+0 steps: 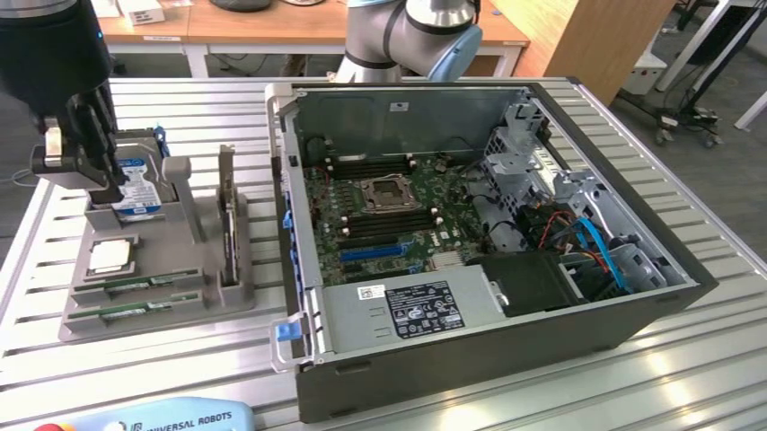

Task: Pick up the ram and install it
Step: 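Pick up the ram and move it above insertion slot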

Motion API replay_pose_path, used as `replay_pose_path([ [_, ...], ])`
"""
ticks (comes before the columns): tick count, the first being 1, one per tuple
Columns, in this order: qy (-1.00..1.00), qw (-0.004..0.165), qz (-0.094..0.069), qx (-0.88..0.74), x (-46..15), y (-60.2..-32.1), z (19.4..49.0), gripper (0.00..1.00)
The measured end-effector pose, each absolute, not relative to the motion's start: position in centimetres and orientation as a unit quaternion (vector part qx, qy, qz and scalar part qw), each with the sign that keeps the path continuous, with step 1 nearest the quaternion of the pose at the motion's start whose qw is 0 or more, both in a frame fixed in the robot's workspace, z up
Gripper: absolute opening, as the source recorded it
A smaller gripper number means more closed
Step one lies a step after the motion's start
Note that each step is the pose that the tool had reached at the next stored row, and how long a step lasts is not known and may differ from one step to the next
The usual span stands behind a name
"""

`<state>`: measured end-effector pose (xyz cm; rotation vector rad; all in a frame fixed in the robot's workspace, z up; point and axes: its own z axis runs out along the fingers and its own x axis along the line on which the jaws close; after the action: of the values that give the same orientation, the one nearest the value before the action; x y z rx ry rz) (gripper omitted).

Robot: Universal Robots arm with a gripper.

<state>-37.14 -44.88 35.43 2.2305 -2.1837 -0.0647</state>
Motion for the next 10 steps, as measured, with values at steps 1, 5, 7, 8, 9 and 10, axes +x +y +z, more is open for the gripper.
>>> replay_pose_path([
  [1,-0.699,0.010,-0.021,0.714,-37.14,-44.88,35.43,0.30],
  [5,-0.699,0.010,-0.021,0.714,-37.13,-44.89,35.40,0.30],
  [7,-0.699,0.010,-0.021,0.714,-37.14,-44.89,35.25,0.30],
  [8,-0.699,0.010,-0.021,0.714,-37.13,-44.89,35.15,0.30],
  [9,-0.699,0.010,-0.021,0.714,-37.13,-44.89,35.02,0.30],
  [10,-0.699,0.010,-0.021,0.714,-37.13,-44.89,34.88,0.30],
])
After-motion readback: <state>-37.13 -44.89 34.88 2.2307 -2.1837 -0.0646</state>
